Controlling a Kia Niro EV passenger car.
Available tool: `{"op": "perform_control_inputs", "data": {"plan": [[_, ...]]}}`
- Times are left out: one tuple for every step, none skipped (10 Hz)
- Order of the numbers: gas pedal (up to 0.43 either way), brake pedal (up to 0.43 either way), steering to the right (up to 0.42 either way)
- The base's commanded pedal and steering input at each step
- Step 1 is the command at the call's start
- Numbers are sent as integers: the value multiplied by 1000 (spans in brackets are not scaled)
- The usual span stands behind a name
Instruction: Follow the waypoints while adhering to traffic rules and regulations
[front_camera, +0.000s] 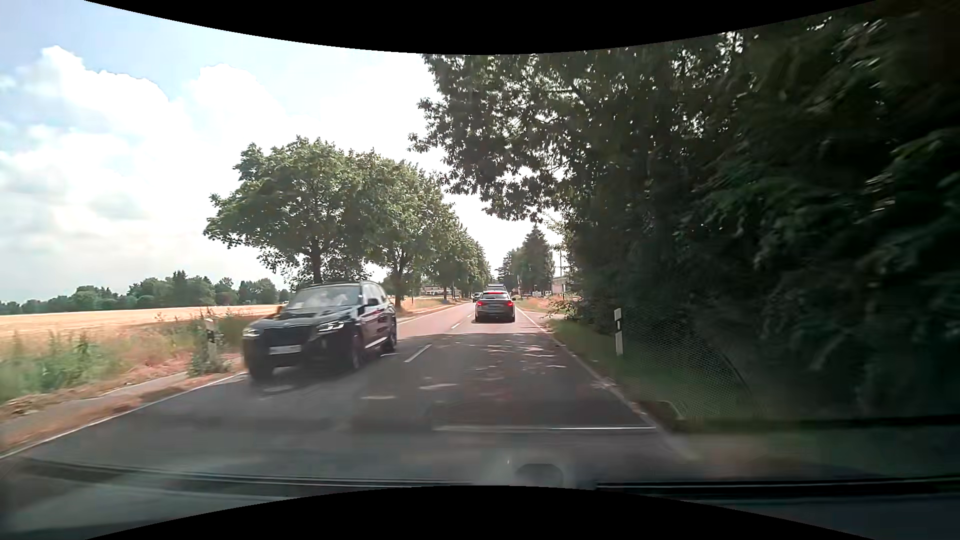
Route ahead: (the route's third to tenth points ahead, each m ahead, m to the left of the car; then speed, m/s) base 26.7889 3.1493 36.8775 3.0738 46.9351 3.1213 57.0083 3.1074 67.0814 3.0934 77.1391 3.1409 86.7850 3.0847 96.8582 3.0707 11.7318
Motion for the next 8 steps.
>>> {"op": "perform_control_inputs", "data": {"plan": [[118, 0, -2], [118, 0, -3], [118, 0, -3], [118, 0, -2], [118, 0, -3], [118, 0, -3], [110, 0, -2], [87, 0, -2]]}}
